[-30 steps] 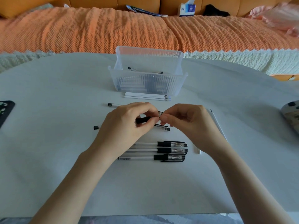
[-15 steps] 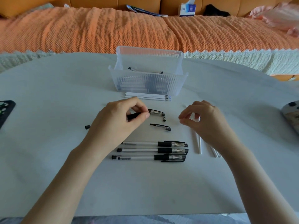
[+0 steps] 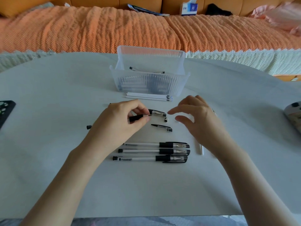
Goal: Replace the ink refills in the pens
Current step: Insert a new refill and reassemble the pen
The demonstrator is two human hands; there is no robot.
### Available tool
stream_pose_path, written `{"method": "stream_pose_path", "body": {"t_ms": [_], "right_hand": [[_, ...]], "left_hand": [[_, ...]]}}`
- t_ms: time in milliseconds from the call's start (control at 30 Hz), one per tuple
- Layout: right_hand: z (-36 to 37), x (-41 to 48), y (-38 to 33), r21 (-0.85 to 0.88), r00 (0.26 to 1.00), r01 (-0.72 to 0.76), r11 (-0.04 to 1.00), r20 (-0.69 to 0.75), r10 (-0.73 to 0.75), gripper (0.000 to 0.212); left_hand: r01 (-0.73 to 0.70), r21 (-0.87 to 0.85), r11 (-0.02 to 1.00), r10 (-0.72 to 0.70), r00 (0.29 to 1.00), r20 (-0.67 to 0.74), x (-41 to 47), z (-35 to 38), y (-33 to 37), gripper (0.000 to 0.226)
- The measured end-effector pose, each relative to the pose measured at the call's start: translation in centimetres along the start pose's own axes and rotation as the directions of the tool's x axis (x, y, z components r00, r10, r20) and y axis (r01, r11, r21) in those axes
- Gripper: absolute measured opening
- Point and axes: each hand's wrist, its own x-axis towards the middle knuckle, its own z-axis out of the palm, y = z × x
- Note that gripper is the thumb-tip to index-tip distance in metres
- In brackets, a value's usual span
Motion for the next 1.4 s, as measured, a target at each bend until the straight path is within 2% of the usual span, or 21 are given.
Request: {"method": "stream_pose_path", "body": {"t_ms": [167,367,433,567,767,1067,1233,1400], "right_hand": [[1.4,0.3,-0.2,-0.075,0.995,0.097,0.992,0.028,-0.095,0.017],[1.6,0.4,-0.5,-0.019,0.997,0.037,0.999,0.072,-0.036,0.005],[1.2,0.4,-0.9,0.048,0.998,-0.002,0.999,0.064,-0.001,0.003],[-0.2,0.3,-2.4,0.302,0.986,-0.157,0.94,0.1,0.132,0.008],[-0.6,-0.1,-3.2,0.38,0.981,-0.187,0.906,0.114,0.155,0.013],[-0.4,-0.2,-3.6,0.395,0.984,-0.161,0.904,0.131,0.118,0.01],[0.2,-0.1,-3.7,0.401,0.984,-0.158,0.902,0.135,0.113,0.004],[0.3,-0.2,-3.6,0.387,0.984,-0.148,0.91,0.153,0.095,0.014]], "left_hand": [[-0.009,-0.019,1.0,0.009,1.0,0.03,-0.1,0.1,0.3,0.006],[-0.016,-0.039,0.999,0.019,0.998,0.067,-0.1,-0.1,0.4,0.01],[-0.021,-0.05,0.999,0.024,0.998,0.061,-0.1,-0.1,0.5,0.011],[-0.025,-0.07,0.997,0.028,0.998,0.048,-0.1,-0.2,0.7,0.009],[-0.022,-0.072,0.997,0.027,0.998,0.059,-0.1,-0.2,1.0,0.01],[-0.078,-0.053,0.995,0.082,0.995,0.062,0.0,0.2,1.2,0.009],[-0.102,-0.047,0.994,0.104,0.993,0.05,0.1,0.5,1.1,0.016],[-0.098,-0.051,0.994,0.101,0.993,0.062,0.0,0.7,1.0,0.022]]}}
